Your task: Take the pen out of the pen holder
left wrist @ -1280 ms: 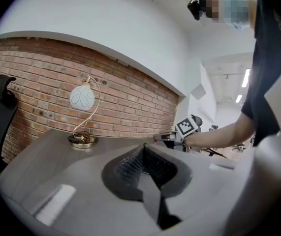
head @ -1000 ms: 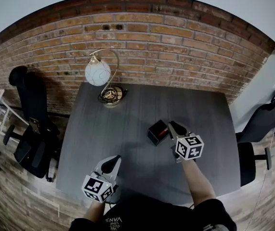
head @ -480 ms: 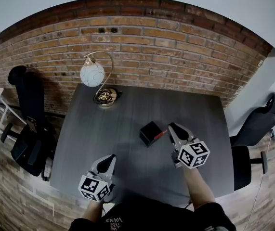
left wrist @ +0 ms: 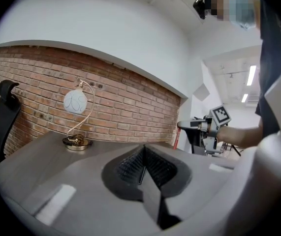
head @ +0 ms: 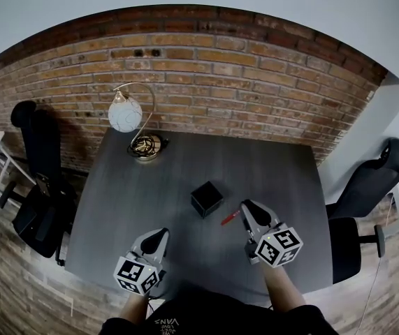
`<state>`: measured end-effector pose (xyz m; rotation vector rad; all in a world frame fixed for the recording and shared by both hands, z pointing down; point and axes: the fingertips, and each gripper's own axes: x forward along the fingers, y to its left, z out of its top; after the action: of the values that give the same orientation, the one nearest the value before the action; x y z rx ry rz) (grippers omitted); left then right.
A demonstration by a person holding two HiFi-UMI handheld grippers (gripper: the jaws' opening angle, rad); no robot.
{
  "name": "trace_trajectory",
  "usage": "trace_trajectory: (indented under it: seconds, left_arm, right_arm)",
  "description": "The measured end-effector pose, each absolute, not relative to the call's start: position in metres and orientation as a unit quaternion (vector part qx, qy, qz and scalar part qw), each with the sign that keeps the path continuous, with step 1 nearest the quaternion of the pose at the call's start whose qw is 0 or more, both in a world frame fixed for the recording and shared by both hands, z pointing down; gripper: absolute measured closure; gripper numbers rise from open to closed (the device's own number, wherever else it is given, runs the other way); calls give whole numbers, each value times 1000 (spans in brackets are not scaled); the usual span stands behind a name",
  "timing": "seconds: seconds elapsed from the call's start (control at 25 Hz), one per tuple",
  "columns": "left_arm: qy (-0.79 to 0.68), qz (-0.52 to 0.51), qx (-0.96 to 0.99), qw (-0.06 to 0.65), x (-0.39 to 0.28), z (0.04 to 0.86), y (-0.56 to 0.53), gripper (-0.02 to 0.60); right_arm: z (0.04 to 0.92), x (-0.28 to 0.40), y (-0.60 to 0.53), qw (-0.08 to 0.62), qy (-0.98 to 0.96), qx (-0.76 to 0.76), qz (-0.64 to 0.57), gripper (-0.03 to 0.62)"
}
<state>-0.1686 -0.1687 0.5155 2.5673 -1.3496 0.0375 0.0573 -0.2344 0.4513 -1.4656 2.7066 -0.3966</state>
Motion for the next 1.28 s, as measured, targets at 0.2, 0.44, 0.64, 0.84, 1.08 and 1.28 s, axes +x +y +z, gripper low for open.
trace_trajectory:
  seconds: [0.2, 0.44, 0.64, 0.84, 1.08, 1.28]
  left_arm:
    - [-452, 20, 884, 119, -146, 515, -168, 529]
    - [-447, 30, 886, 122, -126, 516, -163, 529]
    - [-449, 35, 884, 126, -115, 517, -160, 529]
    - [-455, 37, 880, 130, -103, 519, -157, 529]
    - [-455, 46, 878, 143, -89, 526, -151, 529]
    - [-457, 53, 876, 148, -79, 528, -150, 529]
  right_arm:
    - [469, 66, -216, 19, 871, -465, -156, 543]
    - [484, 72, -198, 14, 872, -456, -176, 545]
    - [499, 72, -188, 2, 876, -440, -195, 545]
    - [513, 75, -178, -14, 881, -421, -213, 545]
    - [524, 82, -173, -33, 884, -409, -225, 546]
    - [531, 87, -170, -48, 886, -397, -234, 546]
